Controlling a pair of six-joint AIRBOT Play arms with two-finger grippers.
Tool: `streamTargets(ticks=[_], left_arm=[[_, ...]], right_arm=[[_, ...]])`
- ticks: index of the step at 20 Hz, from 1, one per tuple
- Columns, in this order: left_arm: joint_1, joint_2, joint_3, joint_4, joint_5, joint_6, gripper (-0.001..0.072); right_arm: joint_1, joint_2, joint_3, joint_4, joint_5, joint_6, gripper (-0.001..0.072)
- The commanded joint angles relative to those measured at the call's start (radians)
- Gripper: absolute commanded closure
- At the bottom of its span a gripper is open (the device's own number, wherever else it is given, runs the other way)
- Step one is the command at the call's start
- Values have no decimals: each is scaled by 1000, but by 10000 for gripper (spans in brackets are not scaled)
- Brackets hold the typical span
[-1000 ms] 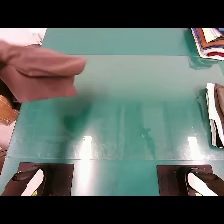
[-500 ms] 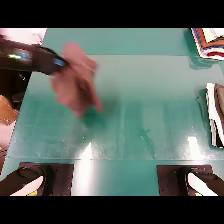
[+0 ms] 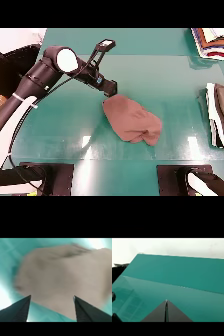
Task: Fold the shirts.
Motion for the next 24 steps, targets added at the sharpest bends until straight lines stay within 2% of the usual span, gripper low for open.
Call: streamTargets(ticks=[1, 8, 11, 13, 14, 16, 17, 19, 22, 24], left_arm=[[88, -64, -31, 14, 35, -15, 83], [117, -288, -80, -142, 66, 115, 83], [108, -313, -80, -231, 94, 190, 85], [85, -313, -80, -224, 96, 216, 86], [80, -313, -80, -222, 98, 217, 168], [80, -313, -80, -222, 113, 217, 487], [89, -312, -76, -217, 108, 217, 681], [122, -312, -37, -212, 41, 193, 676], [204, -254, 11, -195, -4, 167, 677], [251, -196, 11, -179, -4, 168, 677]], right_arm=[[0, 0, 0, 1, 20, 0, 697], [0, -11, -1, 2, 74, 1, 697], [1, -37, -1, 5, 99, 2, 697], [1, -56, -1, 5, 113, 21, 697], [1, -66, -1, 6, 117, 23, 697], [0, -82, -1, 5, 134, 24, 697], [0, -90, -1, 3, 154, 24, 697], [0, -108, -2, -8, 229, 25, 697], [0, -143, -17, -150, 405, 95, 697], [0, -132, -129, -222, 423, 110, 697]])
